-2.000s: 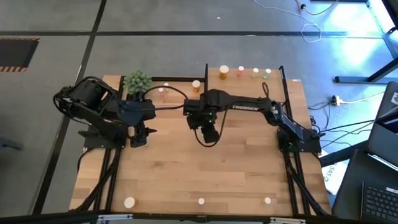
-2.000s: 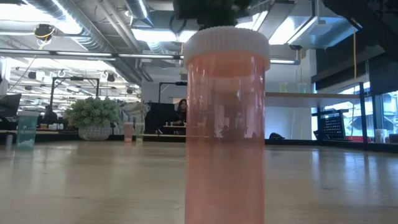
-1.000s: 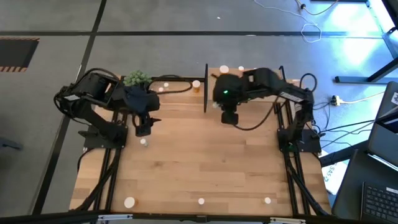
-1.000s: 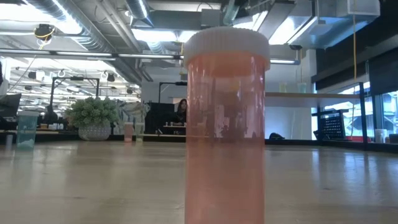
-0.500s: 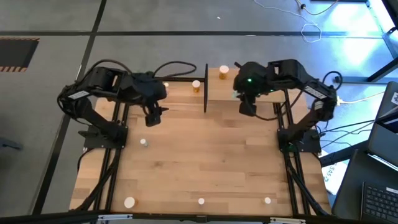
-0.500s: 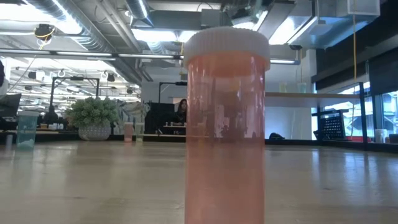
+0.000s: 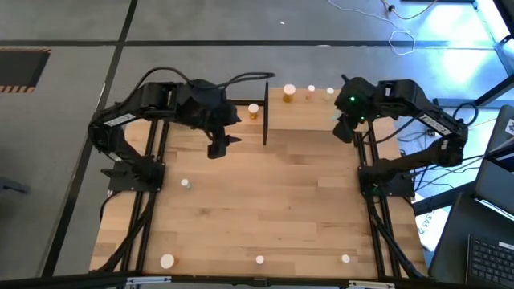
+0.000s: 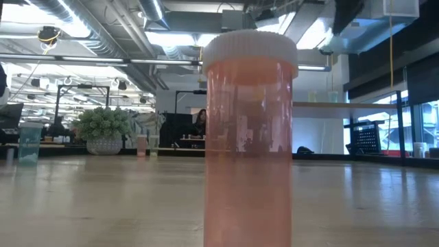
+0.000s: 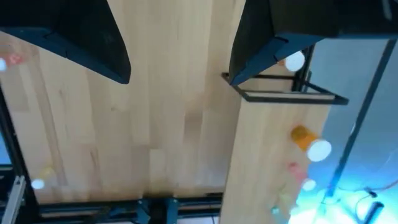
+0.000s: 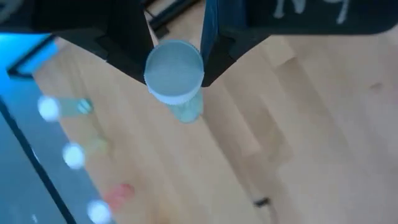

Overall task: Pick and place medicine bottles onto shelf by color
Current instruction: Put the right blue pill bottle on the shelf aligned with the blue pill bottle

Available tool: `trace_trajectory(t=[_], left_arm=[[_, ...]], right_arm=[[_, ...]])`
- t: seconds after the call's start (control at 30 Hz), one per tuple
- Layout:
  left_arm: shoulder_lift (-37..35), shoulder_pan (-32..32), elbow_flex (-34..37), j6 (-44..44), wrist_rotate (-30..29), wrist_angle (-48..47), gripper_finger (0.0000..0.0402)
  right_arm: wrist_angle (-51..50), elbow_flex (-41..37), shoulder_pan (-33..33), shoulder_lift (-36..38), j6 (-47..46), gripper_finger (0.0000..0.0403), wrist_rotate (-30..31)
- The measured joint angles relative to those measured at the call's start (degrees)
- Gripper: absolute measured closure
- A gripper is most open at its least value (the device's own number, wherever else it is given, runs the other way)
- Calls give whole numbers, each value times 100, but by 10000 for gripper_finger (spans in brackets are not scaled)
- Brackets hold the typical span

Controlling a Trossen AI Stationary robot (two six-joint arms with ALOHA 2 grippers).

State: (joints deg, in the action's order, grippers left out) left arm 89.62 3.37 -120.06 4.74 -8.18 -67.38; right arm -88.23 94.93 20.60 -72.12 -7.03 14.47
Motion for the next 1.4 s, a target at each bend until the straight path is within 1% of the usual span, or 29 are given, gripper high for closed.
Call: trace_trajectory(t=[0.07, 0.13, 0.2, 0.27, 0.33, 0.4, 0.5, 0.6, 0.73, 0.97, 1.17, 1.33, 1.4], left_arm=[[66, 76, -10, 37, 41, 158, 133], [128, 177, -1, 41, 64, 37, 133], [205, 251, -18, 43, 66, 125, 133], [267, 361, 3, 49, 121, -46, 133], [331, 424, -10, 50, 193, 98, 133], [361, 490, -3, 56, 339, -33, 133], [428, 553, -10, 170, 527, 57, 133], [454, 597, -11, 197, 622, 101, 133], [475, 613, -10, 200, 629, 80, 133], [472, 610, -10, 197, 624, 81, 133], [472, 610, -10, 183, 624, 80, 133], [472, 610, -10, 180, 624, 51, 133], [472, 610, -10, 179, 624, 49, 133]], right_arm=[[11, -150, 234, 98, -32, 286, 111], [11, -293, 450, 136, -22, 286, 152], [17, -439, 714, 130, 11, 286, 153], [18, -576, 954, 109, 136, 286, 44], [27, -715, 1190, 96, 293, 286, -25], [95, -847, 1409, 92, 483, 286, -181], [259, -986, 1754, 90, 780, 286, -421], [447, -1115, 2055, 68, 997, 286, -504], [484, -1231, 2401, -74, 1004, 286, -547], [487, -1274, 2695, -587, 918, 286, -556], [517, -1274, 2730, -879, 1059, 286, -548], [766, -1274, 2730, -1008, 1077, 286, -502], [792, -1274, 2730, -1045, 1097, 286, -351]])
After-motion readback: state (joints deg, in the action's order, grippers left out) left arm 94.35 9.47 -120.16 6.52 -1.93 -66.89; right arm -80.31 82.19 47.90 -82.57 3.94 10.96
